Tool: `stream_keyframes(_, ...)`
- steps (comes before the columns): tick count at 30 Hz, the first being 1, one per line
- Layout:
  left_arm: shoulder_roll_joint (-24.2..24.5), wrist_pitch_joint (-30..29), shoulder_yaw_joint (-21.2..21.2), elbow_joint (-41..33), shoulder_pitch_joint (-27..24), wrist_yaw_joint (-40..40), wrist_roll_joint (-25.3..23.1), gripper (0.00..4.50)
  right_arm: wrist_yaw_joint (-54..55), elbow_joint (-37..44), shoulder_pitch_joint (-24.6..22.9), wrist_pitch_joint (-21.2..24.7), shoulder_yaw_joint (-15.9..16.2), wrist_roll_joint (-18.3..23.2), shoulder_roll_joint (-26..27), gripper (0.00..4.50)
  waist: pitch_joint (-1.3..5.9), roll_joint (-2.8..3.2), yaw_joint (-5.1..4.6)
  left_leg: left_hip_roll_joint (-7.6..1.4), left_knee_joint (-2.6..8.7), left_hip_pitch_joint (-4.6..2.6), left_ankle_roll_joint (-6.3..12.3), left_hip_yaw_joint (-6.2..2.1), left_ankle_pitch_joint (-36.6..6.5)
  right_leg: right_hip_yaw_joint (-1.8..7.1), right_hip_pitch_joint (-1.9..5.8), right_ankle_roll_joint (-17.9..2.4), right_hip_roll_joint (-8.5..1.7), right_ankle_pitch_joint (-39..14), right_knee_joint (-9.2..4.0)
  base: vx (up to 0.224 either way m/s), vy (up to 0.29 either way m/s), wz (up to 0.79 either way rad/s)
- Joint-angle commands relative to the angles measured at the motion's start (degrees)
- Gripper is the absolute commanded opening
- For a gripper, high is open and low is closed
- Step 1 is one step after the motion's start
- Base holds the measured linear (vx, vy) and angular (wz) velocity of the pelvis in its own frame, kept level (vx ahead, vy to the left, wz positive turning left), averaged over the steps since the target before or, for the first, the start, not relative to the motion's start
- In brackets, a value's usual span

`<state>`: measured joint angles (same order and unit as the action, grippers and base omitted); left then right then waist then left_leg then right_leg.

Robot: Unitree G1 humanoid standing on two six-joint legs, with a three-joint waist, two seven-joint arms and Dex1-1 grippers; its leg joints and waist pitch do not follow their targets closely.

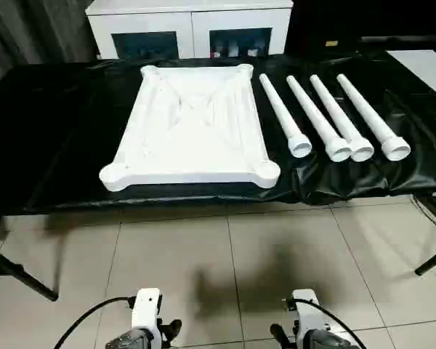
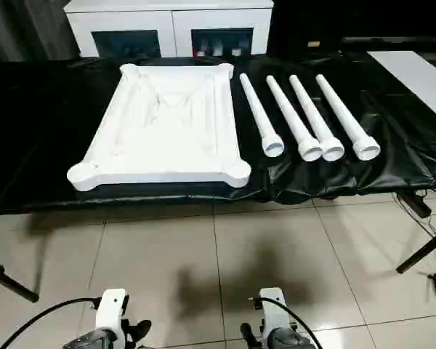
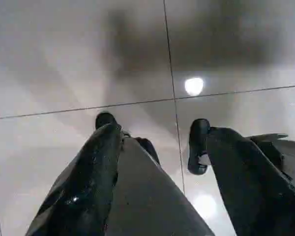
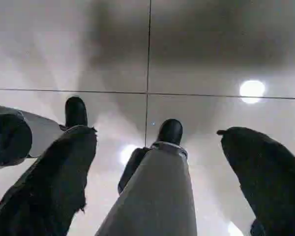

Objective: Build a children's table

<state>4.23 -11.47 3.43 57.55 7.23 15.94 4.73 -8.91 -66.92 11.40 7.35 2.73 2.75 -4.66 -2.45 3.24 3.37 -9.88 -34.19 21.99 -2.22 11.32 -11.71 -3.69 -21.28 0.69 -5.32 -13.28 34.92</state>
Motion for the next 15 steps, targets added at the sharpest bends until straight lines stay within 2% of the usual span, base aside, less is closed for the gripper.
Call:
stream_keyframes(1, 0.2, 0.0, 0.0, 0.4, 0.0, -0.4, -0.3, 3.13, 0.2, -0.1, 0.6, 0.1, -0.2, 0.2, 0.2, 4.50, 2.27, -0.48, 0.08, -4.47, 5.35, -0.90, 1.86, -2.11, -15.6, 3.01, 1.16, -14.1, -4.82, -7.9, -4.94, 0.000, 0.000, 0.00)
stream_keyframes(2, 2.1, -3.8, 1.6, 15.1, 4.9, -13.8, -2.7, 3.13, 7.4, -9.3, 3.4, 7.5, -7.1, 3.4, 1.3, 4.50, 2.29, -0.47, 0.12, -4.48, 5.33, -0.93, 1.90, -2.11, -15.4, 3.02, 1.15, -14.1, -4.83, -7.8, -4.94, 0.000, 0.000, 0.00)
stream_keyframes(3, 2.1, -3.7, 1.3, 15.3, 4.9, -14.0, -3.0, 3.13, 7.2, -9.5, 3.2, 7.2, -7.3, 3.4, 1.2, 4.50, 2.11, 2.67, -1.27, -3.78, 5.38, -1.85, -0.69, -2.04, -18.1, 2.76, 0.31, -13.3, -3.26, -6.3, -4.92, 0.000, 0.000, 0.00)
stream_keyframes(4, 2.0, -3.3, 0.8, 15.6, 5.1, -14.1, -3.5, 3.13, 6.6, -9.9, 2.9, 6.2, -7.6, 3.6, 0.9, 4.50, 2.18, 1.64, -1.01, -4.03, 5.73, -1.22, -0.68, -2.65, -18.1, 2.86, 1.39, -13.9, -4.38, -5.4, -4.62, 0.000, 0.000, 0.00)
stream_keyframes(5, 1.9, -3.2, 0.5, 15.8, 5.3, -14.1, -3.8, 3.13, 6.0, -10.0, 2.7, 5.3, -7.7, 3.6, 0.8, 4.50, 2.27, 0.86, -1.43, -4.14, 5.49, -1.16, -0.62, -2.47, -19.0, 2.81, 1.43, -13.7, -4.55, -6.0, -4.95, 0.000, 0.000, 0.00)
stream_keyframes(6, 1.9, -3.2, 0.5, 15.8, 5.3, -14.1, -3.8, 3.13, 6.0, -10.0, 2.7, 5.3, -7.7, 3.6, 0.8, 4.50, 2.47, 0.85, -1.55, -4.01, 5.38, -1.09, -0.26, -2.45, -18.6, 2.76, 1.61, -14.0, -4.61, -6.2, -4.88, 0.000, 0.000, 0.00)
stream_keyframes(7, 1.9, -3.2, 0.5, 15.8, 5.3, -14.1, -3.8, 3.13, 6.0, -10.0, 2.7, 5.3, -7.7, 3.6, 0.8, 4.50, 2.67, 1.09, -1.39, -4.12, 5.19, -1.23, 0.13, -2.44, -18.0, 2.82, 1.56, -14.3, -4.85, -6.2, -4.99, 0.000, 0.000, 0.00)
stream_keyframes(8, 2.0, -1.9, -0.2, 16.1, 5.8, -14.8, -4.8, 3.13, 5.3, -10.4, 2.5, 3.5, -7.1, 2.6, 0.8, 4.50, 2.48, 0.96, -1.40, -4.17, 5.07, -1.08, 1.74, -2.23, -17.2, 2.82, 1.27, -14.6, -4.94, -7.9, -5.22, 0.000, 0.000, 0.00)
stream_keyframes(11, 2.4, -0.4, -1.0, 16.3, 6.3, -16.5, -5.9, 3.13, 5.7, -10.6, 2.6, 2.5, -6.4, 1.6, 0.8, 4.50, 2.38, 1.19, -1.25, -4.34, 5.17, -1.08, 1.82, -2.33, -17.3, 2.79, 1.17, -14.1, -4.93, -10.2, -5.43, 0.000, 0.000, 0.00)
stream_keyframes(12, 3.2, 0.7, -1.1, 16.4, 6.4, -17.6, -6.4, 3.13, 5.8, -10.8, 2.6, 1.8, -5.9, 0.9, 0.7, 4.50, 2.42, 0.62, -1.21, -4.39, 5.25, -1.01, 1.77, -2.33, -17.2, 2.78, 1.16, -13.8, -4.86, -10.5, -5.41, 0.000, 0.000, 0.00)
stream_keyframes(13, 3.4, 1.3, -0.8, 17.2, 6.8, -17.7, -6.2, 3.13, 5.7, -11.1, 2.8, 1.6, -6.2, 0.3, 0.8, 4.50, 2.41, 0.81, -1.22, -4.41, 5.31, -1.10, 1.64, -2.36, -17.3, 2.78, 1.07, -13.8, -4.87, -10.6, -5.39, 0.000, 0.000, 0.00)
stream_keyframes(15, 3.2, 2.4, -0.6, 17.8, 6.9, -16.7, -5.9, 3.13, 5.4, -11.4, 3.0, 1.1, -6.6, -0.3, 1.0, 4.50, 2.41, 0.69, -1.24, -4.34, 5.35, -1.10, 1.54, -2.36, -17.4, 2.80, 1.03, -13.7, -4.81, -10.3, -5.36, 0.000, 0.000, 0.00)
